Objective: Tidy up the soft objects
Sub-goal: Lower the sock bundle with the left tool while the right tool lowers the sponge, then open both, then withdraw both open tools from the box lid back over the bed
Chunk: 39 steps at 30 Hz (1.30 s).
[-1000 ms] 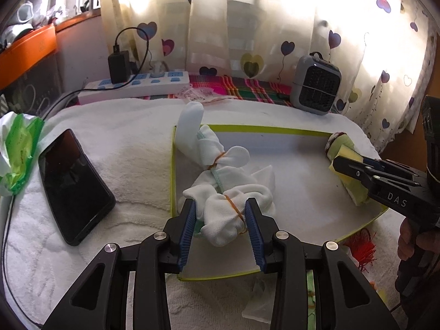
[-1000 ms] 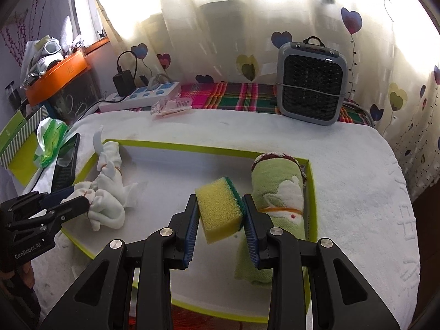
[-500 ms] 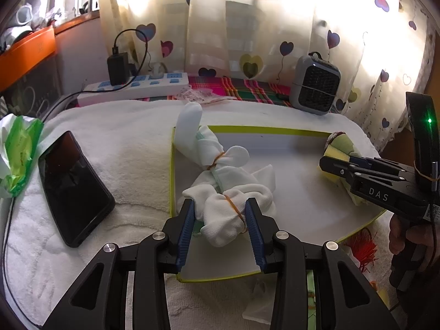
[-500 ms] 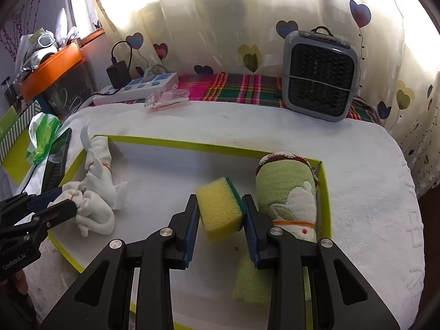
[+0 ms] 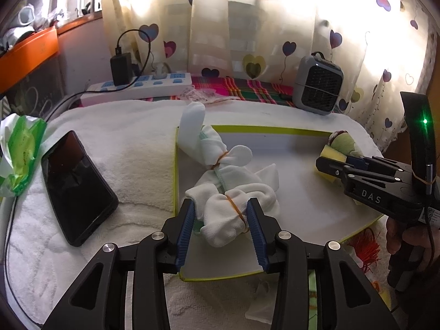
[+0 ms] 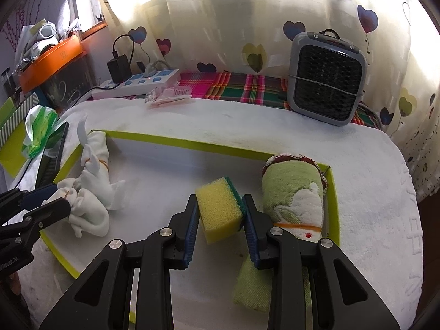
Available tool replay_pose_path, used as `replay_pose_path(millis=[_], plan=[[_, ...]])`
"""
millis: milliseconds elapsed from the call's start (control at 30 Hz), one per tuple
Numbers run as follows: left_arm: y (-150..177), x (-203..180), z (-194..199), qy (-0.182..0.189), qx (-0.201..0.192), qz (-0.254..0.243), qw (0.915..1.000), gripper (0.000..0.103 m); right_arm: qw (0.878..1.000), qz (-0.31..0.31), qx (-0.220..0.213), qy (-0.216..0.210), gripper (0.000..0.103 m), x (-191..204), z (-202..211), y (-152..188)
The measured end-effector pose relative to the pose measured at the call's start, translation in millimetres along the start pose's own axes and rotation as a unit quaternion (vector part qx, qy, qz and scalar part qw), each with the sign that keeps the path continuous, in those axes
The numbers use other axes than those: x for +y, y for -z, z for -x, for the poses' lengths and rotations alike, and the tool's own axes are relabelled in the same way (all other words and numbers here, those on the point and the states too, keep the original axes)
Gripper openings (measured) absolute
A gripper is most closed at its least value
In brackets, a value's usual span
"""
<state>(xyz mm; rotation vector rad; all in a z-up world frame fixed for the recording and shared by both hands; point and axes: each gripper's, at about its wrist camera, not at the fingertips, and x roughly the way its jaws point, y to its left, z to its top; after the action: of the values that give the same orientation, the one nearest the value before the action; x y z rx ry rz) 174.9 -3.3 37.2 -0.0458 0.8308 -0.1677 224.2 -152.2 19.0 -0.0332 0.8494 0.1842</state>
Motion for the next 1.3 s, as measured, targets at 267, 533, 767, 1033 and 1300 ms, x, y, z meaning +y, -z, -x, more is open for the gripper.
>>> replay_pose_path(millis=[267, 533, 767, 1033, 1300], plan=[[0.0, -0.9, 0.3, -0.004, -0.001, -0.002, 1.0000, 0.039, 1.000, 0.005, 0.000, 0.005, 0.032, 2.0, -2.7, -0.9], [0.7, -0.7, 1.1, -0.004, -0.001, -0.001, 1.0000, 0.039, 1.000, 0.010, -0.003, 0.009, 0.033, 4.6, -3.8, -0.9], [0.9, -1.1, 1.3, -0.008, 0.000, -0.001, 1.0000, 0.041, 1.000, 0.010, -0.006, 0.003, 0.043, 4.9, -2.6, -0.2], [2.3, 0.8, 2.5, 0.000, 0.001, 0.002, 1.0000, 0.046, 1.000, 0.009, -0.008, 0.002, 0.048, 7.7, -0.1, 1.3], [4.3, -2.0, 8.4, -0.007, -0.002, 0.005, 1.0000, 0.049, 1.000, 0.009, -0.014, -0.001, 0.057, 10.6, 7.5, 4.3]])
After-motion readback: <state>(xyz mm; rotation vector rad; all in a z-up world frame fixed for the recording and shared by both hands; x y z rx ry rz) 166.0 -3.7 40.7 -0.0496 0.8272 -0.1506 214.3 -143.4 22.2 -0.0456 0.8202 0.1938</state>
